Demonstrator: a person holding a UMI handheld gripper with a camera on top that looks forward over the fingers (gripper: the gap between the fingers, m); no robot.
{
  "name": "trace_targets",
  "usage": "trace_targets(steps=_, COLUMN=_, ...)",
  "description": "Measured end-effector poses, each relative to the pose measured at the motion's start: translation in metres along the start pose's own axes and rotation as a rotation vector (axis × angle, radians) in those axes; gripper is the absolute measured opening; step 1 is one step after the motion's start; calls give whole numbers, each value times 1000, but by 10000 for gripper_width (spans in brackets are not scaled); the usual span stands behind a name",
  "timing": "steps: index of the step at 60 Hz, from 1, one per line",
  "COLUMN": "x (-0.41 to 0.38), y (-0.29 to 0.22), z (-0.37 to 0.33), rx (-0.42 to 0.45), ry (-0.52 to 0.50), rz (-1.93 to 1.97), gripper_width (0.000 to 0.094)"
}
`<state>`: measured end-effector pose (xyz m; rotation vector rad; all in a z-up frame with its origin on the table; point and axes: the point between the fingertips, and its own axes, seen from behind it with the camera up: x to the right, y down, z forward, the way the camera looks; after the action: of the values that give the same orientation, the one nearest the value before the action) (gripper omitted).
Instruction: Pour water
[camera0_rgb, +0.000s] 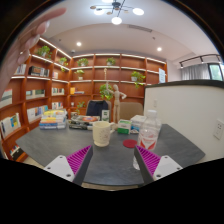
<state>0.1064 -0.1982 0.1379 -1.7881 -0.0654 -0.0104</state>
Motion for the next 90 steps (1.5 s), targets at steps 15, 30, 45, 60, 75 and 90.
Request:
trace_targets(steps=15, x=90, y=32, z=25, rx=57, ry=161, rz=-47, gripper_width=889)
trace_targets(steps=30, x=122, y=16, z=90, rx=65, ry=145, rz=16, gripper_width=876)
trace_targets(steps=45, x=129, y=7, z=120, rx=82, ry=131, rz=65, gripper_width=548)
trace_targets(steps=60, x=125, y=6, z=126, rx=93, ry=115, rz=50, gripper_width=379)
trace_targets(steps=75, x=125, y=-3, z=142, rx=54, ry=125, rz=-177, gripper_width=379)
trace_targets(steps=90, x=121, y=-46, z=180, rx=61, ry=247, rz=-913, gripper_width=377)
